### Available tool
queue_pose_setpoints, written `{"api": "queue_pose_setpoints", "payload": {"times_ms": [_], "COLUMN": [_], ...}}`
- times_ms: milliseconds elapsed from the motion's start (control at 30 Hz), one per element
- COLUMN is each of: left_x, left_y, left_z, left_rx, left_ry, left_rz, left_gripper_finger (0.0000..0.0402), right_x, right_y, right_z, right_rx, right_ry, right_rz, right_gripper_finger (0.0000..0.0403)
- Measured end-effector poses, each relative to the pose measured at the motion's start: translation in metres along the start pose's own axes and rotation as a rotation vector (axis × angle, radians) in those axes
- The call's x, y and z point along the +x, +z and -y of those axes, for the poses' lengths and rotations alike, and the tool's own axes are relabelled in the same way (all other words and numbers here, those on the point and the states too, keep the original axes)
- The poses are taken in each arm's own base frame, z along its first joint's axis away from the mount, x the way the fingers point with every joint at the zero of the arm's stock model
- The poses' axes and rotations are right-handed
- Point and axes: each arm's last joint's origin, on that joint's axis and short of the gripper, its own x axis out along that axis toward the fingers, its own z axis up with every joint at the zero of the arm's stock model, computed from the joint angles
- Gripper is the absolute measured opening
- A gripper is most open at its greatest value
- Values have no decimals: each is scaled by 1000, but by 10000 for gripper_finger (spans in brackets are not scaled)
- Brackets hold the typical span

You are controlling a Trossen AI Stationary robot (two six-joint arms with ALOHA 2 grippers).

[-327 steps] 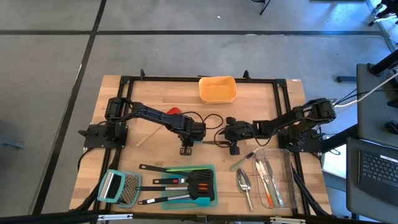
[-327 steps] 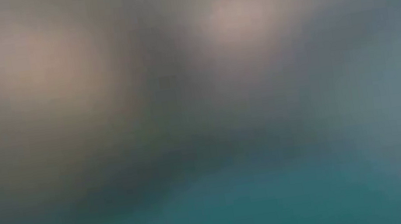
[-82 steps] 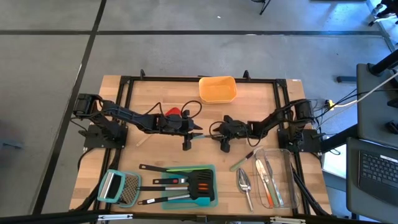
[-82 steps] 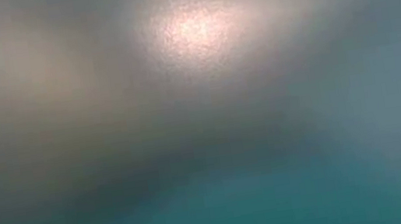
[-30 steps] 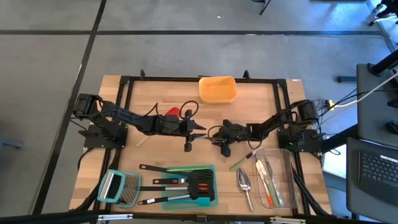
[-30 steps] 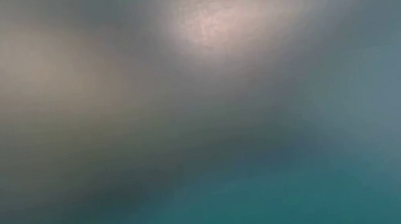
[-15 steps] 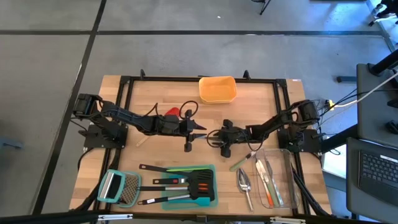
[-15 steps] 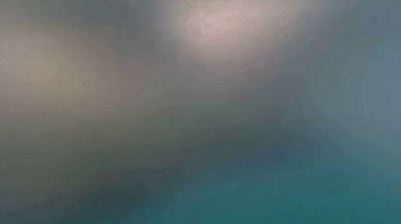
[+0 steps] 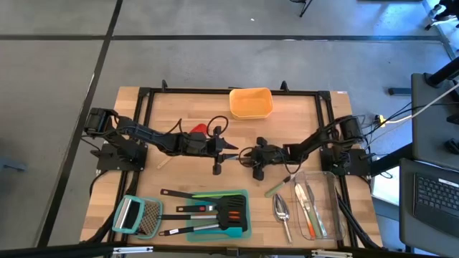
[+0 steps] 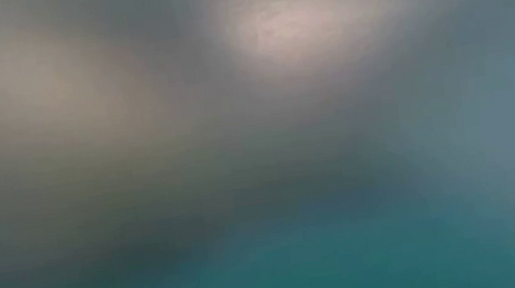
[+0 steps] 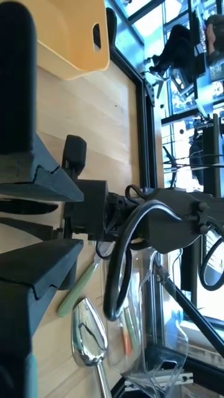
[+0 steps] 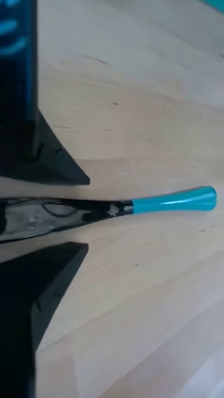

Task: Pick & Place Kitchen Items
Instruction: Put the blue table knife into the transparent bin

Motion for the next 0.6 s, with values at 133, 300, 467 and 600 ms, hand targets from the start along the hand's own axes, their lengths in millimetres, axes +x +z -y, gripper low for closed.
{"api": "queue_pose_setpoints", "payload": {"times_ms": [133,300,467,600], "left_x": [0,0,0,0], "left_y": [0,0,0,-2], "left_z": [0,0,0,2], "left_rx": [0,0,0,5], "left_ry": [-1,-1,-2,-9], "left_rz": [0,0,0,-23], "left_gripper_finger": [103,103,103,103], "right_x": [4,4,4,4], "right_y": [-1,-1,-1,-1], "right_z": [0,0,0,0], "right_rx": [11,23,53,80], "right_ry": [-1,-1,13,43], "right_rz": [25,25,24,23], "right_gripper_finger": [118,81,77,76]}}
